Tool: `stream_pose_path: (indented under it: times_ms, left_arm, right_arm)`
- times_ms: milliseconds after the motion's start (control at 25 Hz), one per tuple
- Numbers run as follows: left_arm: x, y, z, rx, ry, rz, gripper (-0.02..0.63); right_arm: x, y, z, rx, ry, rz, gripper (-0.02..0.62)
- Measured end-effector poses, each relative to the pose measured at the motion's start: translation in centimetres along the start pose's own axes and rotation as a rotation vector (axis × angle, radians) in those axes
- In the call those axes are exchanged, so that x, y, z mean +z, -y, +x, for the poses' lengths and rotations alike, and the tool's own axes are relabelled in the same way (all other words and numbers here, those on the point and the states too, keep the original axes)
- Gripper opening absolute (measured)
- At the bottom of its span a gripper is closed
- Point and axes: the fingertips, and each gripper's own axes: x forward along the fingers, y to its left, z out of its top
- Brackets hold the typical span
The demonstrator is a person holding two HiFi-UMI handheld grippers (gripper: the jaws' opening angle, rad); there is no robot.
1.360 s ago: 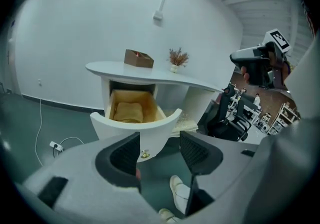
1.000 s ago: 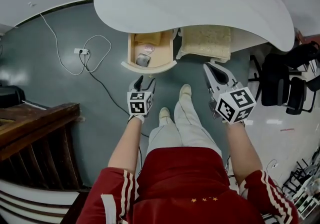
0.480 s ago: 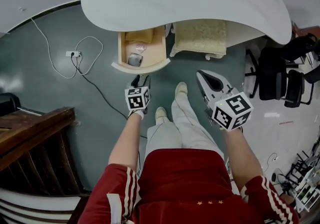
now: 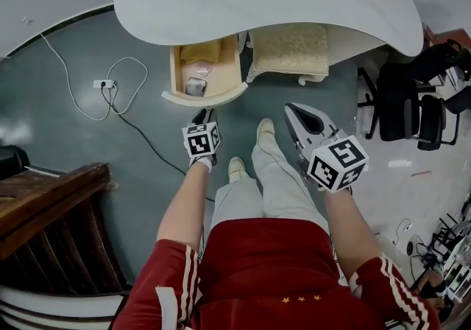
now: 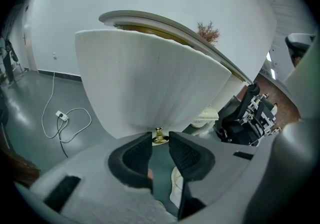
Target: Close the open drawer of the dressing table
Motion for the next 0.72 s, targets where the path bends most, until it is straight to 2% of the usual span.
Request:
stream_pose_path:
  times_ms: [240, 440, 720]
  left_arm:
    - [0.2, 0.3, -0.2, -0.007, 0.013, 0.004, 0.107]
    - [1.3, 0.1, 0.5, 0.006, 0.033, 0.027, 0.109]
    - [3.0, -0.3, 1.6, 0.056, 0.043, 0.015, 0.112]
  right_arm:
    - [0.0, 0.6, 0.3, 0.000, 0.027, 0.022, 0.005]
    - [0.9, 3.1, 1.6, 0.001, 0.041, 0.030, 0.005]
    - [2.5, 5.6, 3.5, 0.019, 0.041, 0.017, 0.005]
